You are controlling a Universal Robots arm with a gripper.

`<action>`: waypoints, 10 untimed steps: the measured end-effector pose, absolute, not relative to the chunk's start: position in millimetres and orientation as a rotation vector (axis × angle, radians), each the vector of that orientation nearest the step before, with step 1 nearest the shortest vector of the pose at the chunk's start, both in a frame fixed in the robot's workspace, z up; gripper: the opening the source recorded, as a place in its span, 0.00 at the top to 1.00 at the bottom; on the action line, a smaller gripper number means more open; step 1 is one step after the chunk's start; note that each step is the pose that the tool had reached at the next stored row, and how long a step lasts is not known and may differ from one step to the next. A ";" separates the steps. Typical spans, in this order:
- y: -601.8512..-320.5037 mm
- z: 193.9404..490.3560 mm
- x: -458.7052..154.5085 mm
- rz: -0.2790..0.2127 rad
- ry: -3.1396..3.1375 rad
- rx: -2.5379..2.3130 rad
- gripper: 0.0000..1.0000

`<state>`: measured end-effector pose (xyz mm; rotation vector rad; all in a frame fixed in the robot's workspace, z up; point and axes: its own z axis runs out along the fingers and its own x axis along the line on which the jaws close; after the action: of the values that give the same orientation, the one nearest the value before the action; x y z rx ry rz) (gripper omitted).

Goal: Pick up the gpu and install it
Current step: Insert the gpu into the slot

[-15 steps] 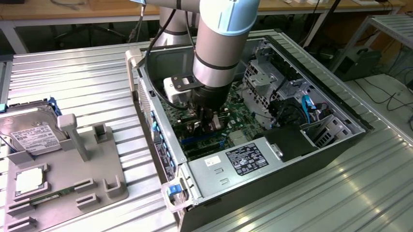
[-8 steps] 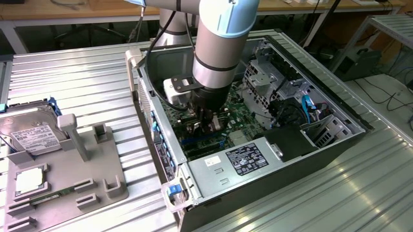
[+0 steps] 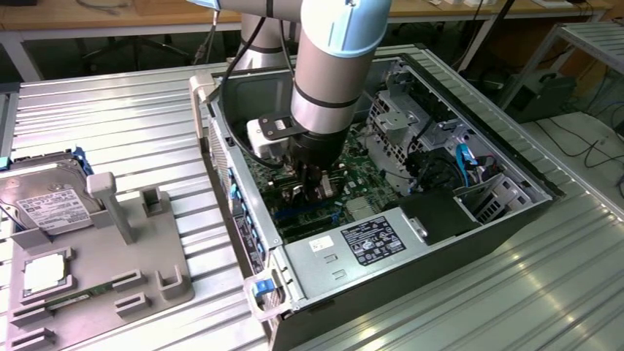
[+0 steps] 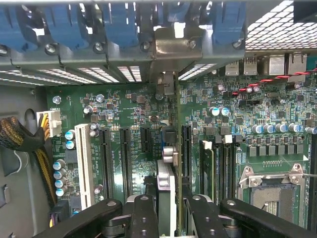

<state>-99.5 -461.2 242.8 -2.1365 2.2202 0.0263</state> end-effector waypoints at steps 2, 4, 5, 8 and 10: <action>-461.2 243.8 -99.4 0.027 2.220 -2.136 0.72; -461.0 246.9 -99.4 0.027 2.219 -2.135 0.72; -461.2 248.7 -99.5 0.026 2.220 -2.137 0.72; -461.2 248.7 -99.4 0.026 2.220 -2.136 0.72; -461.2 248.8 -99.5 0.026 2.220 -2.136 0.72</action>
<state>-99.5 -461.2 248.8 -2.1364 2.2201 0.0263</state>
